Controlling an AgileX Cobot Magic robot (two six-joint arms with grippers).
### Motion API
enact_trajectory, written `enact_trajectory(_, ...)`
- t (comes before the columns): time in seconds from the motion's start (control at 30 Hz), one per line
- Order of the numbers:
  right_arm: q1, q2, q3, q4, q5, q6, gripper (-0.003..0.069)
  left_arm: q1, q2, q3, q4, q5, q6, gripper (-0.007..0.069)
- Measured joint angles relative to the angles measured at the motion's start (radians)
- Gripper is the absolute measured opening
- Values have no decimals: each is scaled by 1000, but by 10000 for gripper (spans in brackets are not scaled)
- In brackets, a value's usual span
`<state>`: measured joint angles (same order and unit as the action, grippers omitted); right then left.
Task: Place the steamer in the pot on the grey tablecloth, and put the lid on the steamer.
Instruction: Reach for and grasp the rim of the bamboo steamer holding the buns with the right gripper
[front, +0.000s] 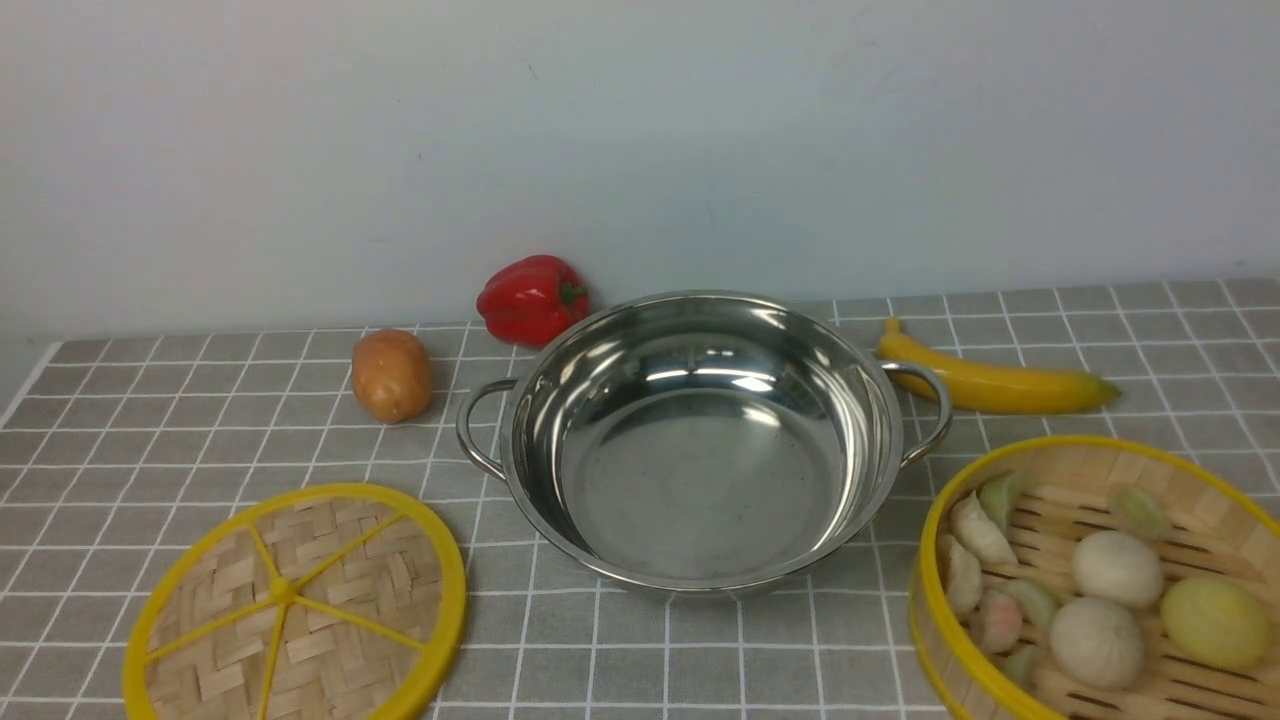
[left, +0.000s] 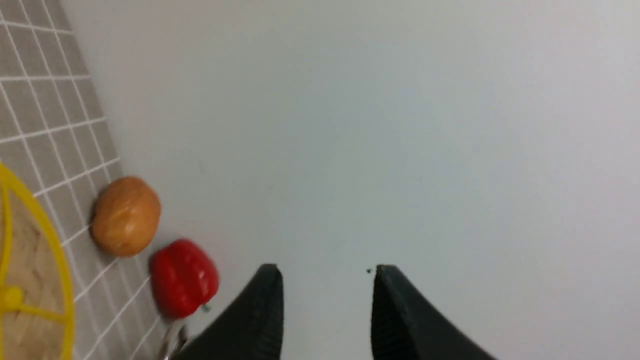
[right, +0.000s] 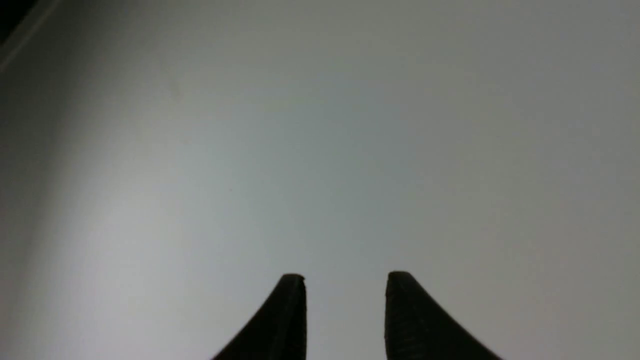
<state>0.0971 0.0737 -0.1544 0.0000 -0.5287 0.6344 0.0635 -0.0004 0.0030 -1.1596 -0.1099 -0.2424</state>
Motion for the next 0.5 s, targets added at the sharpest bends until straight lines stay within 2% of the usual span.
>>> enact_trajectory(0.07,1,25,-47,-40,40,-19,243,0,0,-8,-14,-34,-9,243)
enact_trajectory(0.13,1,114,-185,-140,203,-59,243,0,0,-49,-18,-108,-30,243)
enact_trajectory(0.17,1,115,-196,-147,219,-61,243,0,0,-49,-16,-108,-30,243)
enact_trajectory(0.23,1,220,-337,-206,436,-81,243,0,-1,-109,53,-166,-34,243)
enact_trajectory(0.3,1,303,-454,-240,614,-89,243,0,2,-160,188,-204,-31,243)
enact_trajectory(0.37,1,407,-567,-286,831,-90,243,0,16,-213,408,-231,-19,243)
enact_trajectory(0.4,1,417,-589,-291,870,-90,243,0,19,-224,431,-232,-16,243)
enact_trajectory(0.43,1,504,-672,-328,1027,-90,243,0,52,-279,671,-225,-8,243)
enact_trajectory(0.47,1,552,-720,-347,1124,-90,243,0,66,-307,743,-207,-8,243)
enact_trajectory(0.5,1,599,-765,-366,1217,-91,243,0,101,-346,879,-166,-12,243)
